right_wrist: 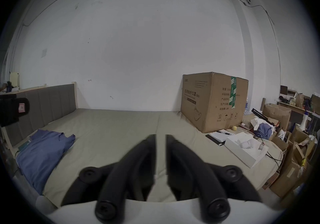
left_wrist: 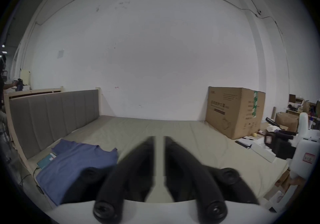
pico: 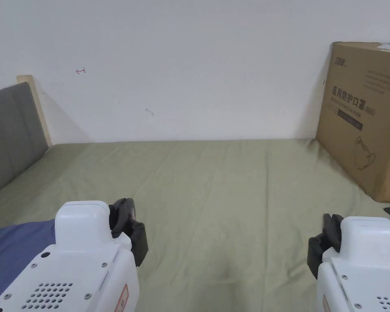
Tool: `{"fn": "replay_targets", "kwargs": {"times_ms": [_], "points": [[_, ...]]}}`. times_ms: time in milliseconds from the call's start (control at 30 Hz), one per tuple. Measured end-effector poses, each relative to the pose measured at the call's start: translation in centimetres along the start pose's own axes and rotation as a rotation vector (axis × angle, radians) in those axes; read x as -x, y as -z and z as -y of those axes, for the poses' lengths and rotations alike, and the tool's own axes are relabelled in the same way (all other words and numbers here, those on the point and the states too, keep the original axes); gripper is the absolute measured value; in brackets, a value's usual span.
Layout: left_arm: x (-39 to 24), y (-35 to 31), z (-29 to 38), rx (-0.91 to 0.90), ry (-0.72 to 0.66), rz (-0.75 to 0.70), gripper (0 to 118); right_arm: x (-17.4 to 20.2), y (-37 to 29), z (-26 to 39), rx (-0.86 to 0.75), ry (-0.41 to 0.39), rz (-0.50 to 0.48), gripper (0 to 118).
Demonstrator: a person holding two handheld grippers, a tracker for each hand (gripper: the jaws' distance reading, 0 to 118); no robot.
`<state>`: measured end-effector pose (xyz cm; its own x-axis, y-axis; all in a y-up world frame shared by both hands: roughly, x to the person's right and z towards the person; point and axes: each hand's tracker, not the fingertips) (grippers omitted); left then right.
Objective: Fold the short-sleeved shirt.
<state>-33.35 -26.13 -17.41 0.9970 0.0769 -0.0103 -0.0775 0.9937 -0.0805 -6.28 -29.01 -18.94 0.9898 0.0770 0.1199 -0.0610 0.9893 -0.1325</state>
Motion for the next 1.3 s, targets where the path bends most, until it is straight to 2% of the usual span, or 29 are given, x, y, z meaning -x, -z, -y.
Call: {"fn": "replay_targets", "kwargs": {"times_ms": [67, 200, 300, 367, 433, 500, 733, 833, 1067, 1200, 1300], "points": [[0.5, 0.1, 0.0, 0.017, -0.002, 0.021, 0, -0.2, -0.2, -0.1, -0.006, 0.006, -0.005, 0], [1.5, 0.3, 0.0, 0.053, -0.007, -0.002, 0, -0.1, -0.1, -0.6, 0.009, 0.043, -0.050, 0], [2.7, -0.3, -0.6, 0.030, -0.079, -0.016, 0, 0.9, 0.2, -0.9, 0.018, 0.021, -0.085, 0], [3.6, -0.6, -0.9, 0.028, -0.075, -0.050, 0, 1.9, 0.6, -1.4, 0.018, 0.025, -0.138, 0], [4.5, -1.2, -1.4, 0.015, -0.041, -0.124, 0, 3.8, 0.9, -2.2, 0.006, 0.030, -0.209, 0], [6.1, -2.1, -1.6, 0.023, -0.052, -0.158, 0, 6.1, 0.9, -2.7, -0.012, 0.000, -0.263, 0], [11.5, -6.2, -1.8, 0.035, -0.046, -0.362, 0, 15.4, 0.1, -2.9, 0.017, -0.024, -0.572, 0], [13.0, -6.9, -1.6, 0.050, -0.055, -0.399, 0, 18.3, -0.5, -2.7, 0.018, -0.061, -0.643, 0], [16.0, -2.7, 0.3, 0.159, -0.068, -0.384, 0, 20.6, 0.0, -2.1, 0.057, -0.063, -0.700, 0], [18.8, 3.6, 3.0, 0.297, -0.092, -0.344, 0, 20.8, 1.3, -1.2, 0.098, -0.074, -0.689, 0], [22.1, 10.1, 6.5, 0.451, -0.159, -0.320, 0, 20.9, 2.6, -0.3, 0.136, -0.079, -0.674, 0]]}}
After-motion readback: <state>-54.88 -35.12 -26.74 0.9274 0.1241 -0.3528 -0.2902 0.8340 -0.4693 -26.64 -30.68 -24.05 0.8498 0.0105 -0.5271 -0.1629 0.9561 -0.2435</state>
